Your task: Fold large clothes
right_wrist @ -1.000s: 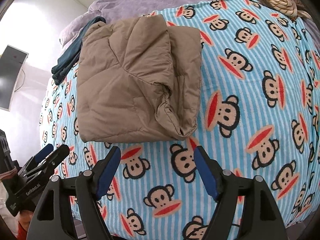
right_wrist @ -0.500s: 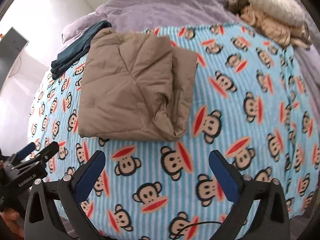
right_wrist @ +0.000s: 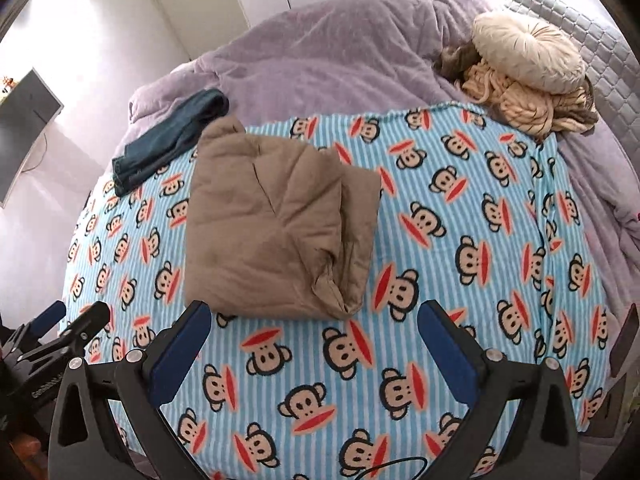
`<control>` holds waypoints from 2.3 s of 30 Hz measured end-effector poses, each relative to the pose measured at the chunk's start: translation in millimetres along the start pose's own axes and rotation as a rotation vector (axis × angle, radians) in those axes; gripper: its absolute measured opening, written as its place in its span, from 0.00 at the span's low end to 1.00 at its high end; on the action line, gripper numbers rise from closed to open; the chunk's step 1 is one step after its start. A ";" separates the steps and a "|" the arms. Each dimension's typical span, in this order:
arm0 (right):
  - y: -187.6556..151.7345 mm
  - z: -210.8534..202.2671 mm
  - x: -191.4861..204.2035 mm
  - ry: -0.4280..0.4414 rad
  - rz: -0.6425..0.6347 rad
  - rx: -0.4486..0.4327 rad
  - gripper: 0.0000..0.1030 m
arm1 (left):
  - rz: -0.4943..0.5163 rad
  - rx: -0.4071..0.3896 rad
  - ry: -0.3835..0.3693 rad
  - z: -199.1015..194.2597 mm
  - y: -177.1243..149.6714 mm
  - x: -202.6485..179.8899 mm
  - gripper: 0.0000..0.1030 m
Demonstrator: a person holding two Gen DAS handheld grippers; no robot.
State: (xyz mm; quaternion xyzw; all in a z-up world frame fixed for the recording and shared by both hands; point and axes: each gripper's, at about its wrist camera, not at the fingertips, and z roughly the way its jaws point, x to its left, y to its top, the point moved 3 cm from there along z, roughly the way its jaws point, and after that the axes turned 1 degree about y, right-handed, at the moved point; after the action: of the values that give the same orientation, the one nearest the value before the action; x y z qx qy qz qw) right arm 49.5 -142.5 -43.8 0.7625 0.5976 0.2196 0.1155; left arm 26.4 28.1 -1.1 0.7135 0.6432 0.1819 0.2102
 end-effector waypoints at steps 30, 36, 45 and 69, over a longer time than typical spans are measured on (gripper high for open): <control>1.7 -35.7 9.1 -0.052 -0.033 -0.095 1.00 | 0.002 -0.046 0.052 -36.3 1.5 9.6 1.00; 4.7 -35.8 11.0 -0.054 -0.036 -0.097 1.00 | 0.006 -0.046 0.053 -35.5 4.0 8.9 1.00; 5.2 -34.8 10.5 -0.052 -0.035 -0.095 1.00 | 0.011 -0.042 0.057 -33.3 5.9 7.5 1.00; 7.3 -31.5 11.0 -0.053 -0.018 -0.093 1.00 | 0.010 -0.031 0.064 -20.2 10.8 13.0 1.00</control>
State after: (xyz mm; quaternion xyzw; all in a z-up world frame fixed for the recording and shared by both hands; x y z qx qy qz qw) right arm 42.9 -136.6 -10.8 0.7563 0.5904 0.2259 0.1688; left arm 26.2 41.4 21.6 0.7071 0.6432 0.2156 0.1995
